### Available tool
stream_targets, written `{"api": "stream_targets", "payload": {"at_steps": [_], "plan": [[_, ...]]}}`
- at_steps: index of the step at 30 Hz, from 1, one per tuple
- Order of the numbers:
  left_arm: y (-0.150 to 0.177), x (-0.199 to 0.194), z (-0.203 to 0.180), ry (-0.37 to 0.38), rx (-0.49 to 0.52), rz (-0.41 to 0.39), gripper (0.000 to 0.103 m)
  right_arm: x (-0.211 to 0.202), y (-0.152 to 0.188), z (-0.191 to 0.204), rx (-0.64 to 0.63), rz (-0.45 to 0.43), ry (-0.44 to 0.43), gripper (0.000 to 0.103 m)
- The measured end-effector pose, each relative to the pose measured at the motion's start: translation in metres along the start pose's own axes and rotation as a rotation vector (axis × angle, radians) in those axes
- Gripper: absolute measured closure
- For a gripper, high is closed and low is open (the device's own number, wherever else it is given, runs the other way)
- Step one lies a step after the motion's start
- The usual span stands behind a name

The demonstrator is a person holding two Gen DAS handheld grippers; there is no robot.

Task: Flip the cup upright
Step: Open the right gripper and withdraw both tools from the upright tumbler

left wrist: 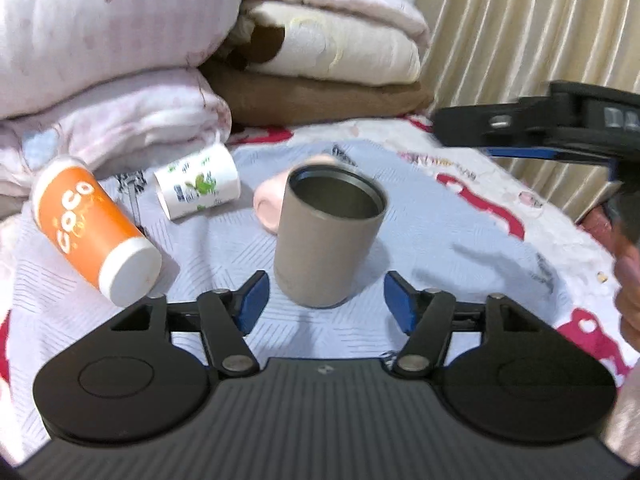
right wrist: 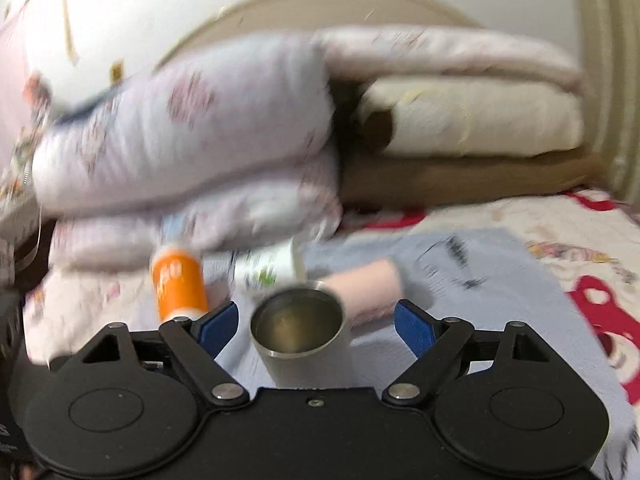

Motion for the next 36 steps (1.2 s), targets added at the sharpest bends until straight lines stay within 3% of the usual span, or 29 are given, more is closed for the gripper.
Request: {"api": "stream_targets", "payload": {"at_steps": [4, 9, 15, 24, 28, 31, 36], "plan": [[-0.007, -0.037, -0.011, 0.004, 0.002, -0.029, 0.038, -0.054, -0.008, -0.001, 0.042, -0.104, 0.046, 0.015], [-0.005, -0.080, -0.022, -0.045, 0.065, -0.032, 0.034, -0.094, 0.000, 0.001, 0.044, -0.129, 0.102, 0.015], [0.001, -0.122, -0.025, -0.057, 0.027, -0.049, 0.034, -0.128, 0.018, 0.030, -0.042, -0.151, 0.146, 0.015], [0.014, -0.157, -0.022, -0.102, 0.012, -0.105, 0.034, -0.148, 0.057, 0.057, -0.056, -0.148, 0.174, 0.014], [0.018, -0.162, -0.023, -0.098, 0.017, -0.140, 0.034, -0.144, 0.073, 0.057, -0.027, -0.133, 0.193, 0.009], [0.022, -0.160, -0.022, -0.087, 0.019, -0.162, 0.026, -0.136, 0.081, 0.057, 0.003, -0.122, 0.222, 0.000], [0.027, -0.156, -0.016, -0.091, 0.017, -0.200, 0.012, -0.131, 0.088, 0.058, -0.003, -0.150, 0.306, 0.000]]}}
Point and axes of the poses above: each gripper's, at about its wrist camera, not at the fingertips, and x roughly the way its jaws point, z to its left, y to its underside, the point moved 6 cm from there along x, roughly the way its jaws point, and after that the axes turned 1 degree about -y, right-handed, at the moved point
